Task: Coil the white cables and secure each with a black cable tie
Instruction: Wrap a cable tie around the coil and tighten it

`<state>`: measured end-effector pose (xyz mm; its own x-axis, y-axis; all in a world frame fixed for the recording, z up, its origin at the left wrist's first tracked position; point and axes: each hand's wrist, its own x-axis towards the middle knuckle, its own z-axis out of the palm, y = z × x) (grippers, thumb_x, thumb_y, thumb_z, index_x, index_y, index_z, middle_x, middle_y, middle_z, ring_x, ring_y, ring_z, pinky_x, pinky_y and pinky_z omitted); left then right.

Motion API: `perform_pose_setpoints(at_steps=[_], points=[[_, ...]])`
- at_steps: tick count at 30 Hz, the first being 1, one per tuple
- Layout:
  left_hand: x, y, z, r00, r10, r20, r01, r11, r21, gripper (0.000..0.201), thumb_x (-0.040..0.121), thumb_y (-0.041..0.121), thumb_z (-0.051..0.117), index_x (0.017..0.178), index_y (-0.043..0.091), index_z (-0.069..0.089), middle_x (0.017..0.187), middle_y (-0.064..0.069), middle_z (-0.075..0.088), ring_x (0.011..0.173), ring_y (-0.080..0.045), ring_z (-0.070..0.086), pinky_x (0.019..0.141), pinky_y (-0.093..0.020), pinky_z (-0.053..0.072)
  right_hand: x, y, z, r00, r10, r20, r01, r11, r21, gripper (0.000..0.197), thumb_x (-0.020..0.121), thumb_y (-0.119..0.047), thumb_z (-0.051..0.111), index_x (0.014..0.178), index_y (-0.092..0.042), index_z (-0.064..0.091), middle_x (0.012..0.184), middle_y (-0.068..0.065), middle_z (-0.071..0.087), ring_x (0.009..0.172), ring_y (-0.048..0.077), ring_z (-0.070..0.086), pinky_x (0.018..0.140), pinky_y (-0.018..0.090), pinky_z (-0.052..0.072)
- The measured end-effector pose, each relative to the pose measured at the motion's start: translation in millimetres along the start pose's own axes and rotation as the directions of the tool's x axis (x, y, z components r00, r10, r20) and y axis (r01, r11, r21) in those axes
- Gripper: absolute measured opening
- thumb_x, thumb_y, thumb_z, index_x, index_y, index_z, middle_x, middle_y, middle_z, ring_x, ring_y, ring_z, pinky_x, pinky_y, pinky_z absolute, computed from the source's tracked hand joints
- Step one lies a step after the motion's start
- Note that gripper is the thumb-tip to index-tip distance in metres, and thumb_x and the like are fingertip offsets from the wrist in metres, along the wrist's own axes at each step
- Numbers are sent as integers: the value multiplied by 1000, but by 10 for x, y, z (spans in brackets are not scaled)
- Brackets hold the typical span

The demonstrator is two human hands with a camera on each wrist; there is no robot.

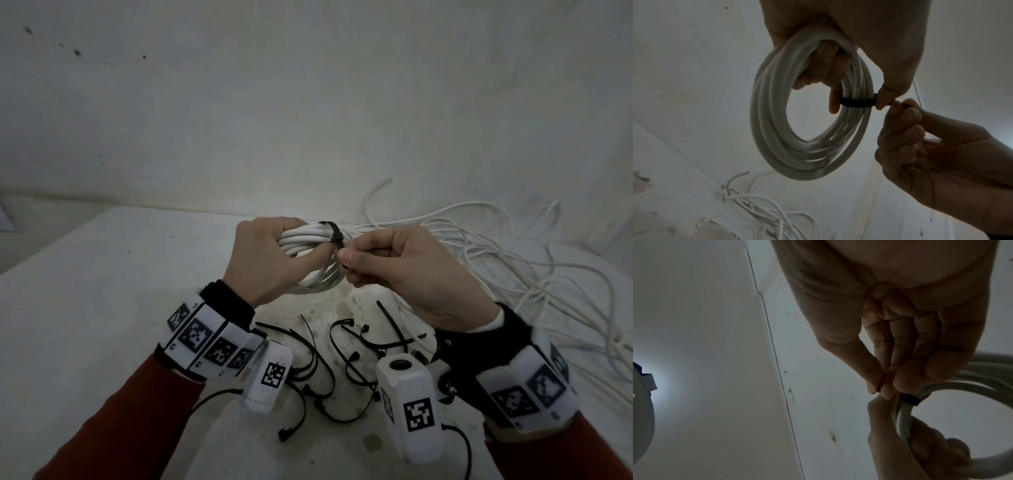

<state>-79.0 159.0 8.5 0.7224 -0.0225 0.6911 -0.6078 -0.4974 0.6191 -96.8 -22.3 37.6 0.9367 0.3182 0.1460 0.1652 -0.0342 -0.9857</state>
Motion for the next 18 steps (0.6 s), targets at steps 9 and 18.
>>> perform_pose_setpoints(at_steps=[9,18], points=[[19,-24,42,992,-125,-30,125,992,6,40,62,52,58,42,20,44,39,8,39,40,-7,34,44,-16,25,-14,38,93,996,-74,51,76,997,-35,7,83,-1,67,80,5,67,63,3,64,57,10,57,59,17,49],[40,-119,-35,993,-105,62,110,991,-79,39,68,51,61,54,14,59,46,9,42,47,-7,37,47,-24,28,-4,56,131,994,-102,-29,96,981,-169,6,84,-5,70,80,0,68,66,10,65,60,15,60,56,20,50]])
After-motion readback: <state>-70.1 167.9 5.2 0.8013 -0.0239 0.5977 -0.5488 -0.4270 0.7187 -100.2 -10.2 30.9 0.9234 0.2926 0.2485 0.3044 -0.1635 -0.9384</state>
